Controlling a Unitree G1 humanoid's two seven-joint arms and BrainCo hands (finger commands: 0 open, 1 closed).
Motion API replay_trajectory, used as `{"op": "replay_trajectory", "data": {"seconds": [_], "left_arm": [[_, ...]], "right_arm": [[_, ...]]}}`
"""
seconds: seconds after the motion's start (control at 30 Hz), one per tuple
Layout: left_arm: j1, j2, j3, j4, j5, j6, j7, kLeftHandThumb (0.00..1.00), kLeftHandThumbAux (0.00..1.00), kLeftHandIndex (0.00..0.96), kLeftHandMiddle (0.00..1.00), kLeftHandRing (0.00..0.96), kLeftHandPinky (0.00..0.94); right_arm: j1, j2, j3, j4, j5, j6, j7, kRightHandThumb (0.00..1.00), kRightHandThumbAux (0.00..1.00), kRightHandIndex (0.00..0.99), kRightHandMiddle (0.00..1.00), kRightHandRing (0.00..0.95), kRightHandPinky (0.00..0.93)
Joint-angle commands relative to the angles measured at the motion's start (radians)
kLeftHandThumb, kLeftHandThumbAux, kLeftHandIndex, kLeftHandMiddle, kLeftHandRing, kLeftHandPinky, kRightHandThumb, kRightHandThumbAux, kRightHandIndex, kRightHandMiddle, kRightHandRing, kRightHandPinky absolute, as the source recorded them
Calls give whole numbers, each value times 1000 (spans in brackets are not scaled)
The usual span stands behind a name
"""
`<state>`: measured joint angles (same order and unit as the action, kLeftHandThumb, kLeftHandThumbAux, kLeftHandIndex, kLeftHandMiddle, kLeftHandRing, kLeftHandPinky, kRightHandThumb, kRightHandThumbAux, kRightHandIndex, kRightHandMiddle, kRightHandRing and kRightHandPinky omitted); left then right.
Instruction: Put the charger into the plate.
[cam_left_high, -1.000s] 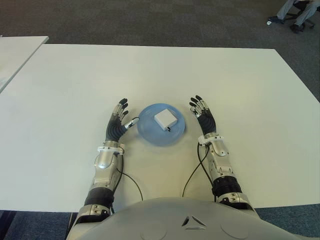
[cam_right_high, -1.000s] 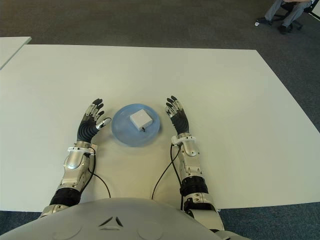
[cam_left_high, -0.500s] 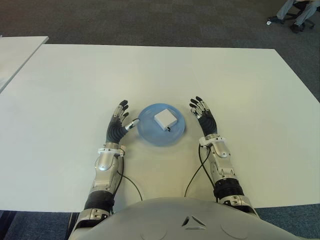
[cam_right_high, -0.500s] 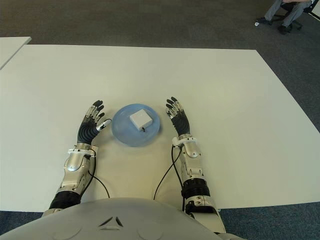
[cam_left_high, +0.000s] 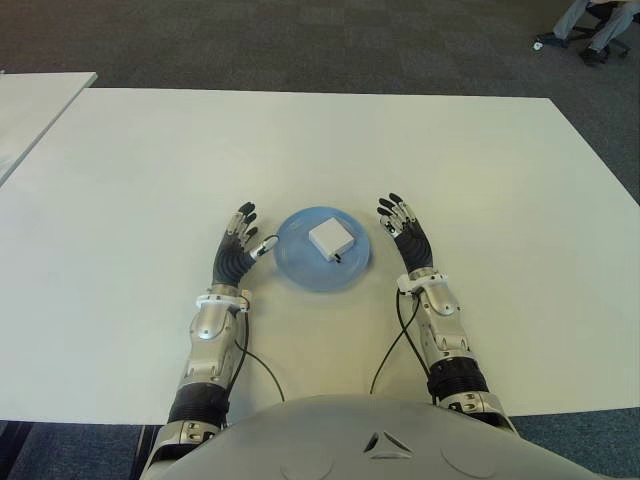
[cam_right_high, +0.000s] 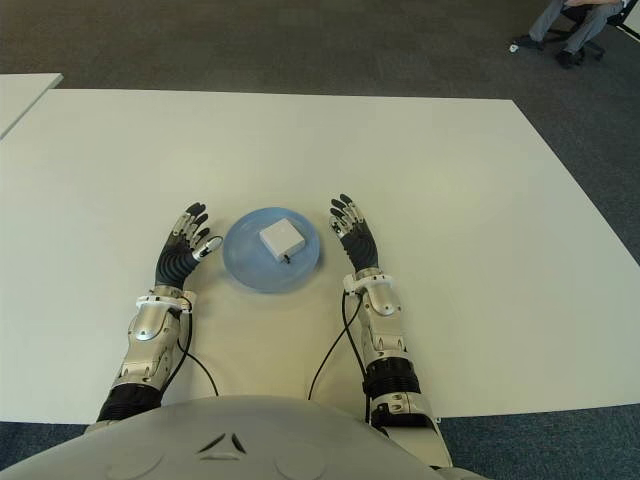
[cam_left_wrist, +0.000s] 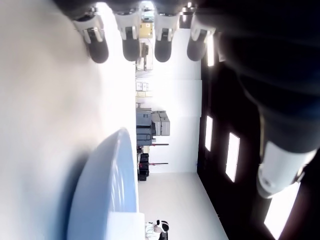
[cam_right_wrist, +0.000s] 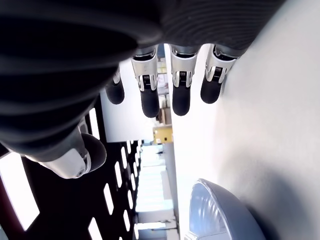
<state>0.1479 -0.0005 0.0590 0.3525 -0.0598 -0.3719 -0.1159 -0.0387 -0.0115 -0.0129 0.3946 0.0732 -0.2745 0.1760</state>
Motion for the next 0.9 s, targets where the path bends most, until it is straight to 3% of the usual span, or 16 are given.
{"op": "replay_trajectory", "data": {"seconds": [0.03,0.9], "left_arm": [[54,-15,-6,14,-19,91,-2,13,653,23,68,60,84],[55,-5,-2,-65,-95,251,-23,49,630,23,82,78,106]], "right_arm": [[28,-1,16,-2,-12,40,2,0,556,42,145,114,52],[57,2,47,-60,-19,90,-5,0,568,32,143,117,49]]}}
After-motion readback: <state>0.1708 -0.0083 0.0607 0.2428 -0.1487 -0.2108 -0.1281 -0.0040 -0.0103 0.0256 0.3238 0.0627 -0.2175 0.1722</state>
